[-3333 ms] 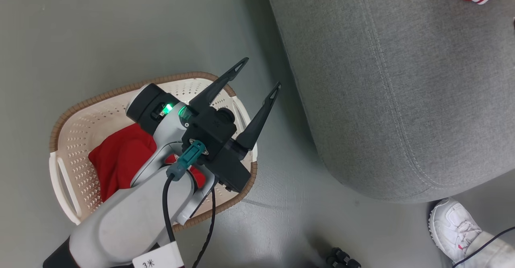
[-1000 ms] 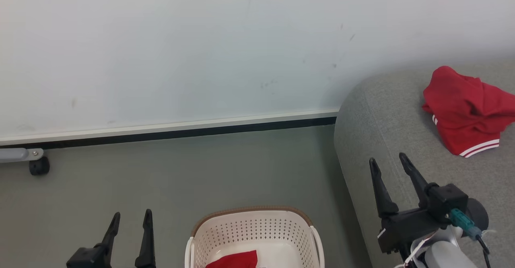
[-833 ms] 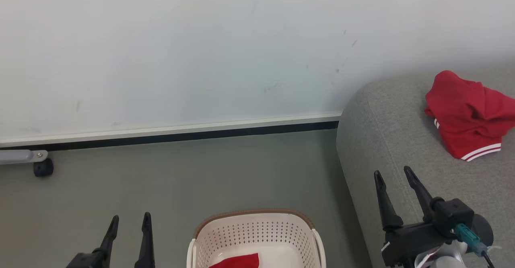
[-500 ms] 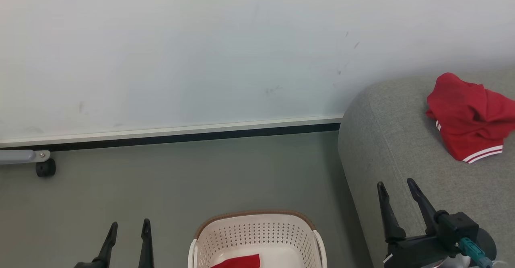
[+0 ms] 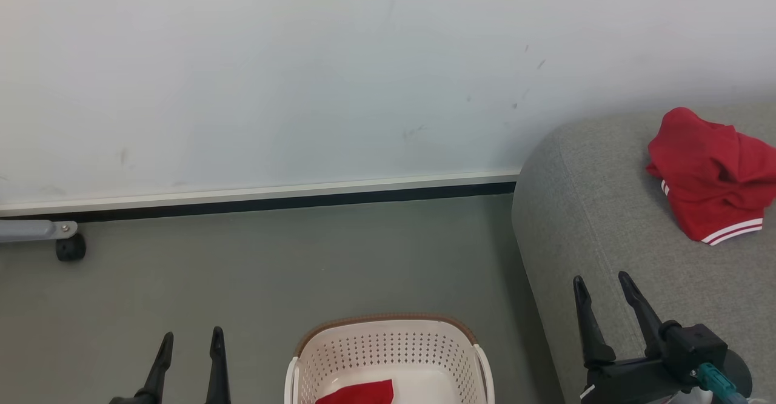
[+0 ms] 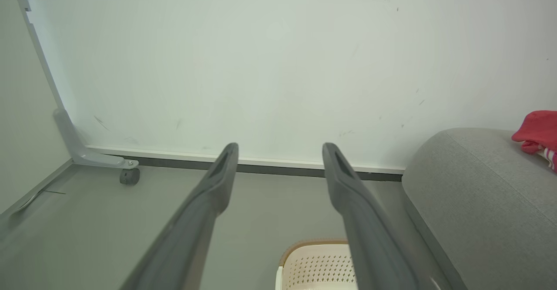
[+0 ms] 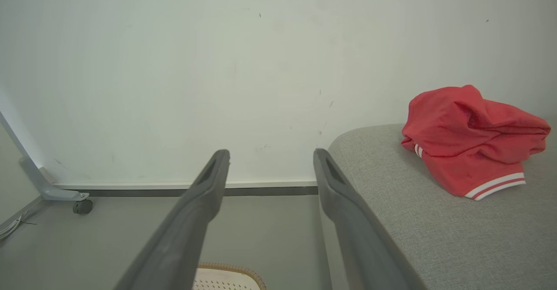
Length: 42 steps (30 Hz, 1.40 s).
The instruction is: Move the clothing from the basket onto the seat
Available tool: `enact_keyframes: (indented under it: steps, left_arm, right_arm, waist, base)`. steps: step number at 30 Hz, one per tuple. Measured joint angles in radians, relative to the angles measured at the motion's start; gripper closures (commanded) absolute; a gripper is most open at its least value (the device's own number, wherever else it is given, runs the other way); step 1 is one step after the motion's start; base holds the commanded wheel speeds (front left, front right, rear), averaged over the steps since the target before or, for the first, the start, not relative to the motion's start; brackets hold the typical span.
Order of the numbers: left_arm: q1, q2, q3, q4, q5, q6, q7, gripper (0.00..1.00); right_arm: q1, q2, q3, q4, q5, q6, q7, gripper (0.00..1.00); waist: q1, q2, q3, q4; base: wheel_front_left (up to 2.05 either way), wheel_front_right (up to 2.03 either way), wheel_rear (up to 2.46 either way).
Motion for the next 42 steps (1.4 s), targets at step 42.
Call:
enact_keyframes:
  steps: [42]
  left_arm:
    - [-0.169,-0.027,-0.098,0.069,0.106,-0.047,0.017,0.0]
  right_arm:
    - [-0.091,-0.033,-0.109,-0.11,-0.019,-0.008,0.0,0.0]
  waist:
    - [0.0001,0.0001,0.236,-0.007]
  base:
    - [0.0,0.0,0.0]
